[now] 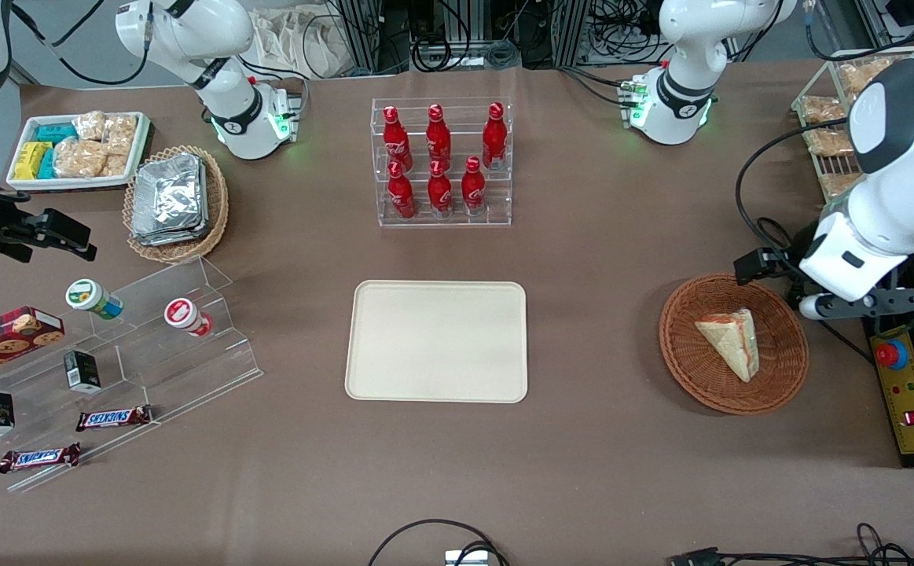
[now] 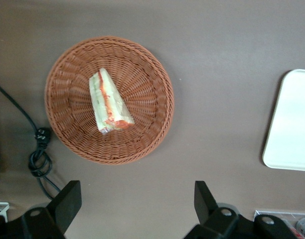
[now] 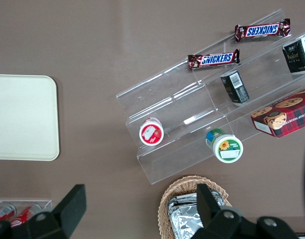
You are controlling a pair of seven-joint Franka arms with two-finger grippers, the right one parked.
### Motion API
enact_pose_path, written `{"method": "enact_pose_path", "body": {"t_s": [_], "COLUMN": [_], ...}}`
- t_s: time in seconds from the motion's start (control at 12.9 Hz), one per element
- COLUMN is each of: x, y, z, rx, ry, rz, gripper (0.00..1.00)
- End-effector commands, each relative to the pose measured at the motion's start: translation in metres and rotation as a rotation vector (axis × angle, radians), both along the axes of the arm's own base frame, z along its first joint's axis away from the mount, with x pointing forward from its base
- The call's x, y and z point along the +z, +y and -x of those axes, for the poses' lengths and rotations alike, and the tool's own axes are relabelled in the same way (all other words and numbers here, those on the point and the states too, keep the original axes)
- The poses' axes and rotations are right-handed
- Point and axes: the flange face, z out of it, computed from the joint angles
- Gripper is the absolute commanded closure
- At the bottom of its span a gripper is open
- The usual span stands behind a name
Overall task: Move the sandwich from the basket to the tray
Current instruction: 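Lower the open left gripper over the wrapped sandwich in the basket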
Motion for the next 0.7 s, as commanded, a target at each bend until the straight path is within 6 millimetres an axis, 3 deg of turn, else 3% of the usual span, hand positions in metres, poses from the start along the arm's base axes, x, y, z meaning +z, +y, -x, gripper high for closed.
{"method": "enact_pose_path", "body": {"t_s": [0.0,0.31,0.62], "x": [-0.003,-0.014,-0.037], "y": [0.007,0.021,0.025], "z": [-0.008,-0.023,-0.018], "rx": [0.048,0.078,0.235], "ry": [0.020,0.021,0.050], "rz": [-0.033,-0.026,-0.105], "gripper": [0.00,0.00,0.00]}}
